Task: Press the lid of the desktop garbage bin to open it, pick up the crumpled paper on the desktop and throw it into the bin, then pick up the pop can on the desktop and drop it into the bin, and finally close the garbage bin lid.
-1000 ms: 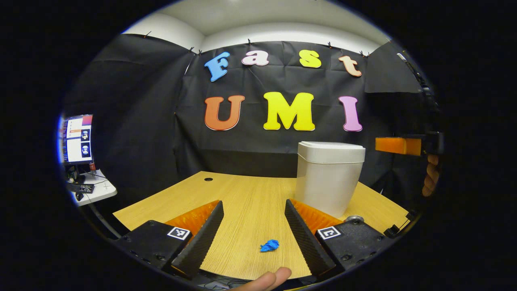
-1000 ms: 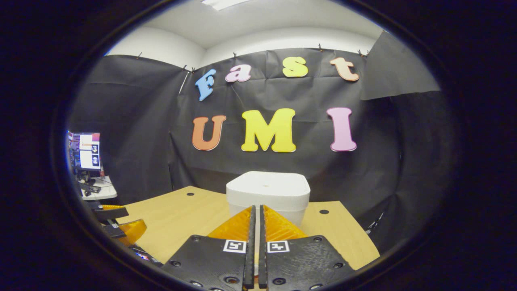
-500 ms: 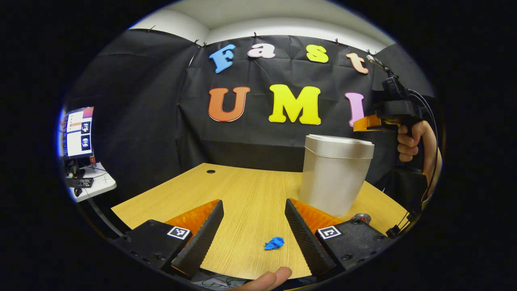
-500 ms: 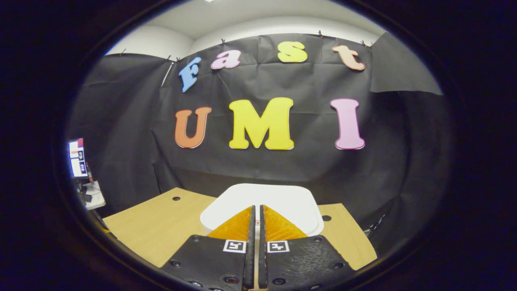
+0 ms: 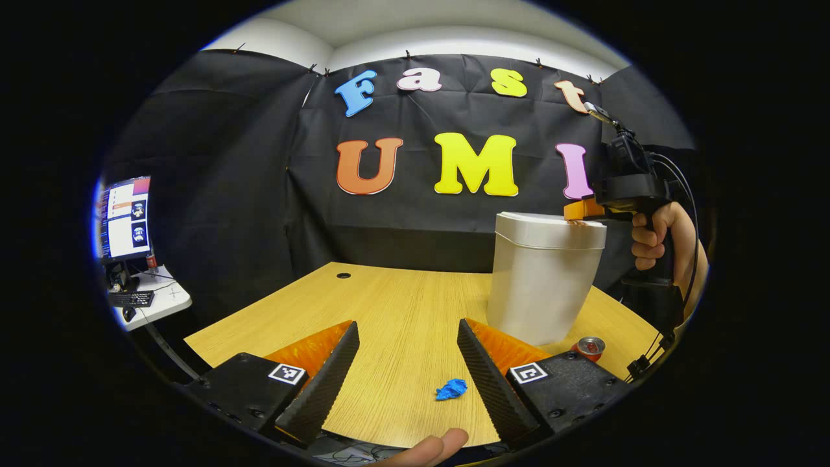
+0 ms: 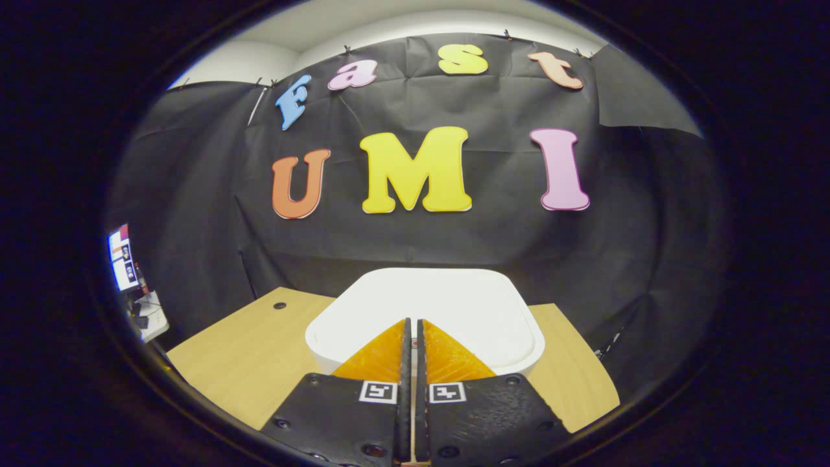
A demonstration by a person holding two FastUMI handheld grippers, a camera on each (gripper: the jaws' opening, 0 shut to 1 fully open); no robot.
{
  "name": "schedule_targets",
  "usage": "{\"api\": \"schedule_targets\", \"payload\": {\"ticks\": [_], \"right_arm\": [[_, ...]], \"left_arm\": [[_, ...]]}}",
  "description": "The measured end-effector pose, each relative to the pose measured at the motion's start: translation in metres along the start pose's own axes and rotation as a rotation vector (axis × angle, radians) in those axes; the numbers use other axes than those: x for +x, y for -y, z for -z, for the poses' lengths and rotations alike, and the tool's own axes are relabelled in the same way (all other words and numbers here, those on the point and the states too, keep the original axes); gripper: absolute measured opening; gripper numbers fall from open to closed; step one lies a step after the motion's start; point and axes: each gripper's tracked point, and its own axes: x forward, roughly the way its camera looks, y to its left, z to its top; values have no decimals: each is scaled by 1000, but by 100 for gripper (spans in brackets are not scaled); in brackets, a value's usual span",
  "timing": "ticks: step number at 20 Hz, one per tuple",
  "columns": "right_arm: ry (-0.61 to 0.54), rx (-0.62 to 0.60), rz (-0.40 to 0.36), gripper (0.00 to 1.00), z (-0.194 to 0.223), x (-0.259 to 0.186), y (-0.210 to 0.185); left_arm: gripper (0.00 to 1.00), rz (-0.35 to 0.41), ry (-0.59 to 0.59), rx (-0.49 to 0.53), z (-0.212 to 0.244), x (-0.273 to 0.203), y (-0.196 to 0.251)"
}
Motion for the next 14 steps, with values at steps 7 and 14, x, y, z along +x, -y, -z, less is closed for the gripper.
{"api": "schedule_targets", "payload": {"ticks": [7,14], "right_arm": [[114,-8,56,0,-28,-25,3],[216,-40,79,37,-48,-97,25]], "left_arm": [[98,21,3,-9,0,-7,5],[98,47,-43,-42,12,-2,2]]}}
